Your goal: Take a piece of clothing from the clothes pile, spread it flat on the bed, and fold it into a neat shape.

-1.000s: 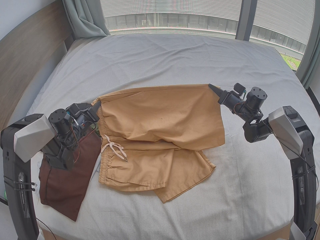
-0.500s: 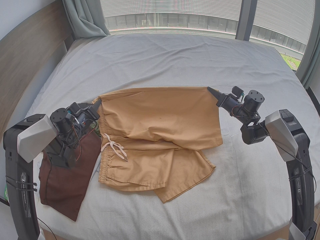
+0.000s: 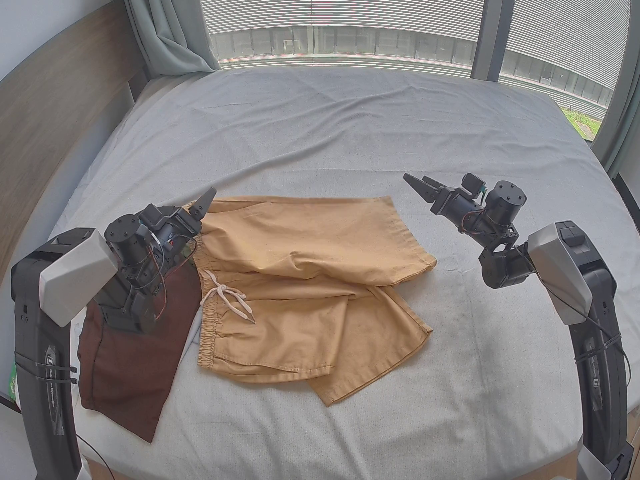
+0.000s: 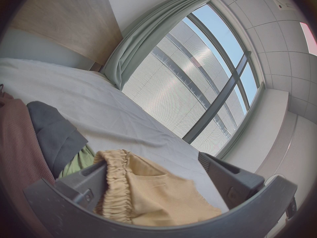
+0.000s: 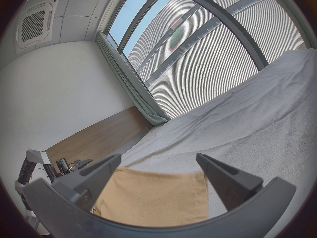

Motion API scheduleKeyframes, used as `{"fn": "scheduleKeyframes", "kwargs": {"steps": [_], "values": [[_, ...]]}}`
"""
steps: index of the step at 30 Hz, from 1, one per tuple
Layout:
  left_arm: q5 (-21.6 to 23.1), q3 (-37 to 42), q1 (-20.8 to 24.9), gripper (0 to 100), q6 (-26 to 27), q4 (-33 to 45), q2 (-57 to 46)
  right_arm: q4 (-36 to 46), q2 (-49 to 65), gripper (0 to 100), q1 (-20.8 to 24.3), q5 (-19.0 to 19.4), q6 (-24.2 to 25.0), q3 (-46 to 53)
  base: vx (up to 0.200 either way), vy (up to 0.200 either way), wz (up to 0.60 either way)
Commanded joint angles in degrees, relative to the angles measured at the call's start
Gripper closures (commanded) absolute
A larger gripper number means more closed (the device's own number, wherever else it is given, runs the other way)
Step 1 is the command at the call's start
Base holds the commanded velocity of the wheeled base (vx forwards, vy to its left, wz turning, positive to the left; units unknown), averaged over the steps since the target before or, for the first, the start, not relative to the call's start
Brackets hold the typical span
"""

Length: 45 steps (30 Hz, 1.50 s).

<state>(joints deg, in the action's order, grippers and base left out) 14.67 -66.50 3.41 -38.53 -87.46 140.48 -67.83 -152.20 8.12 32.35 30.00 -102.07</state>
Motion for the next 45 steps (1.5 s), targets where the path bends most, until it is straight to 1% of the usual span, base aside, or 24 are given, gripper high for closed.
{"fn": "scheduleKeyframes", "kwargs": {"steps": [1, 9, 10, 12, 20, 26, 30, 31, 32, 36, 42, 45], "values": [[-0.1, 0.5, 0.3, 0, 0.0, 0.4, 0.7, -0.4, 0.1, 0, -0.1, 0.0, -0.1, 1.3, 0.0, 0.0, 0.0], [-0.2, 3.7, 0.4, 0, 0.0, -0.2, 1.3, -4.1, 3.5, 0, 0.0, 0.0, -1.0, 10.2, 0.0, 0.0, 0.0], [-0.2, 4.8, 0.5, 0, 0.2, -0.4, 1.0, -5.6, 5.0, 0, 0.1, 0.0, -1.0, 13.6, 0.0, 0.0, 0.0], [-0.2, 5.8, 0.5, 0, 0.4, -1.0, 0.5, -7.0, 6.6, 0, 0.1, 0.0, -1.0, 17.0, 0.0, 0.0, 0.0], [0.6, 13.4, 0.5, 0, 0.5, -1.1, -5.3, -13.5, 11.8, 0, 0.1, 0.1, -1.0, 30.3, 0.0, 0.0, 0.0], [1.6, 17.5, 0.5, 0, 0.7, -1.1, -9.2, -16.7, 14.7, 0, 0.2, 0.1, -1.0, 37.1, 0.0, 0.0, 0.0], [2.0, 21.9, 0.5, 0, 2.2, -1.1, -11.7, -18.6, 16.8, 0, 0.5, 0.1, -1.0, 42.3, 0.0, 0.0, 0.0], [2.0, 21.9, 0.5, 0, 2.2, -1.1, -11.7, -18.6, 16.8, 0, 0.5, 0.1, -1.0, 42.3, 0.0, 0.0, 0.0], [3.0, 24.6, 0.4, 0, 3.4, -1.1, -13.0, -19.7, 17.9, 0, 0.8, 0.1, -1.0, 45.2, 0.0, 0.0, 0.0], [4.7, 29.7, -0.1, 0, 6.0, -1.1, -15.8, -20.4, 20.5, 0, 1.3, 0.1, -1.1, 49.9, 0.0, 0.0, 0.0], [6.8, 35.4, 0.1, 0, 6.4, -1.1, -20.9, -20.4, 24.8, 0, 2.3, 0.1, -1.5, 55.1, 0.0, 0.0, 0.0], [7.4, 38.0, 0.3, 0, 6.5, -1.1, -23.5, -20.4, 26.8, 0, 3.0, 0.0, -2.9, 58.9, 0.0, 0.0, 0.0]]}}
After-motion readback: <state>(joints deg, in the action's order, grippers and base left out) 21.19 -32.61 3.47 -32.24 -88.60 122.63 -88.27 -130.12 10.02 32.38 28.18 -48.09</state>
